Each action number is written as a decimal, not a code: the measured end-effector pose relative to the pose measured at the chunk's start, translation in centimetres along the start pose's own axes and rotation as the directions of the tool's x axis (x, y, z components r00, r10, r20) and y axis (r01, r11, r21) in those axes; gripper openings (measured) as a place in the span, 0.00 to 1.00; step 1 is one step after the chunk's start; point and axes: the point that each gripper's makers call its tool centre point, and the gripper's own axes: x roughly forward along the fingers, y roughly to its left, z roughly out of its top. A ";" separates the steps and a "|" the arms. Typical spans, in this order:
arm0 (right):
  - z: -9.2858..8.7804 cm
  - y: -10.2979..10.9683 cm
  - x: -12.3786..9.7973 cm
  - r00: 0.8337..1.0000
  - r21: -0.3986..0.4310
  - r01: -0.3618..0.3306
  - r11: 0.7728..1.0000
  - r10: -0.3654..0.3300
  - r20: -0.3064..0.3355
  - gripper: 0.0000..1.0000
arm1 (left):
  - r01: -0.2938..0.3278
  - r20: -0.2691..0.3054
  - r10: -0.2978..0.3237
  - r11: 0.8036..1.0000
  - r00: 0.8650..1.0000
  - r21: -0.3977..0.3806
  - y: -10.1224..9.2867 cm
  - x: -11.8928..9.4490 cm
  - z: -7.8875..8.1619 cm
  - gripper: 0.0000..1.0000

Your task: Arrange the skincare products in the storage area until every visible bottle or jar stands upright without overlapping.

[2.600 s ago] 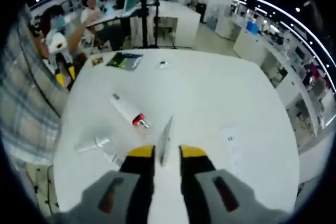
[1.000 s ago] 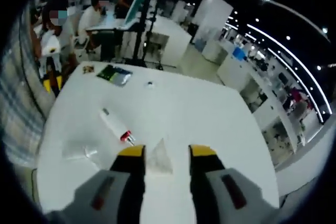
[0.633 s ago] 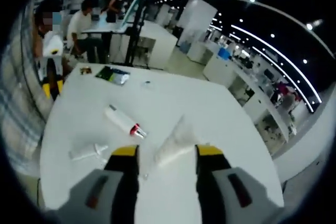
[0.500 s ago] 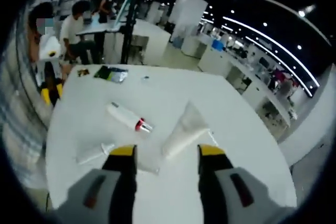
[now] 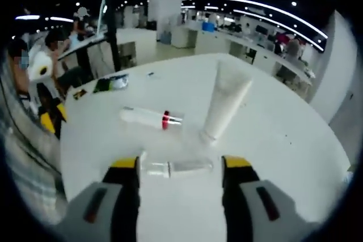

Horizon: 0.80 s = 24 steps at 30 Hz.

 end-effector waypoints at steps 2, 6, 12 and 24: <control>-0.4 0.5 -0.3 1.000 0.027 0.001 1.000 -0.001 -0.006 0.58 | -0.006 0.006 0.006 1.000 1.000 -0.013 0.5 0.0 0.5 0.27; -1.1 1.2 -0.7 1.000 0.095 0.007 0.995 -0.007 -0.002 0.59 | -0.003 0.013 0.003 1.000 1.000 -0.024 1.0 0.1 1.6 0.28; -1.3 2.1 -1.9 0.998 0.237 0.062 0.969 -0.064 -0.001 0.59 | 0.033 0.028 -0.032 0.999 0.999 -0.020 1.8 0.7 3.7 0.29; 0.1 4.5 -5.0 0.987 0.319 0.156 0.935 -0.155 -0.026 0.64 | -0.001 0.100 -0.004 0.999 0.995 0.048 6.3 4.8 11.4 0.47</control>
